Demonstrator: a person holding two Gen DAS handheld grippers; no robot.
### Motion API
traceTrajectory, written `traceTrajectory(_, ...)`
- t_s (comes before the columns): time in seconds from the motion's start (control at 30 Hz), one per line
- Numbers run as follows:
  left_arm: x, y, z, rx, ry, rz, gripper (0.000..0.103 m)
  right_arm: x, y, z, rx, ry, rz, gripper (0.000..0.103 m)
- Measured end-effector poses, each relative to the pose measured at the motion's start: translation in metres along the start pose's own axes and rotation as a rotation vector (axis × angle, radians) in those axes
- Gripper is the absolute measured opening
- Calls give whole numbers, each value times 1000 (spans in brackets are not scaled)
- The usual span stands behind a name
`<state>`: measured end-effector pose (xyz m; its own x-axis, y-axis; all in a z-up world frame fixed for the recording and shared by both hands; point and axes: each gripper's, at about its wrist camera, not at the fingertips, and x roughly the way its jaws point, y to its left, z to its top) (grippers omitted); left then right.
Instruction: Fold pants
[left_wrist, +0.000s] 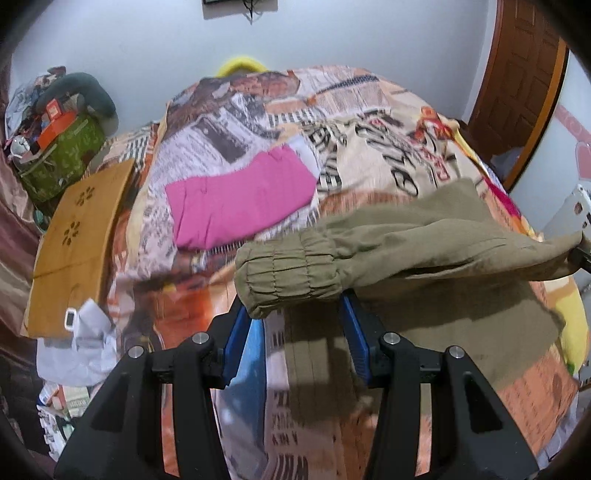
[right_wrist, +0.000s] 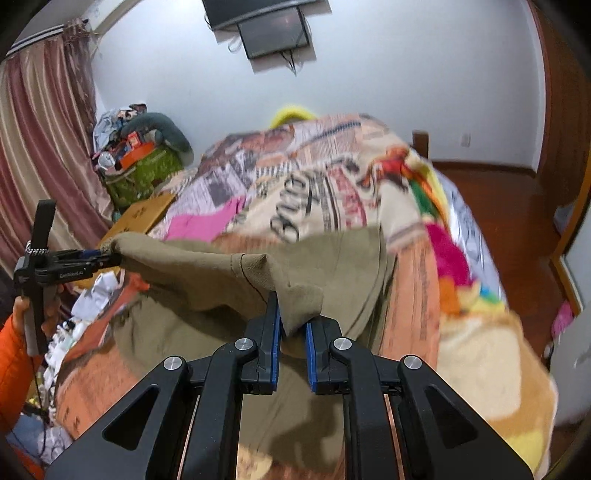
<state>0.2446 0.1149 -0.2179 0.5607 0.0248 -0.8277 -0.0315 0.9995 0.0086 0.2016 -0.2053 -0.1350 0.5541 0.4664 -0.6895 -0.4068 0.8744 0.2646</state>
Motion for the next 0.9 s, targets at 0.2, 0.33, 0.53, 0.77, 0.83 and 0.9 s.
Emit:
traceTrajectory(0.2,7,4,-28,-37,70,-25,49,4,4,-32,5,68,-35,13)
traceTrajectory(0.33,11,7,-42,-60,107,-41,49,3,5,-47,15,87,-54,15)
traceTrajectory(0.53,3,10,-50,-67,108,-6,61,-6,0,-56,53,109,-63,18)
traceTrajectory(0.77,-27,13,-42,-94,30,4,75,-23,-5,-55,85,98,-92,18)
traceTrajectory(0.83,-35,13,-35,-101,5,4,78,-29,-5,-53,93,87,-99,19)
traceTrajectory(0.9,-39,11,-27,-100,-14,2,80,-36,-7,-51,103,64,-106,22)
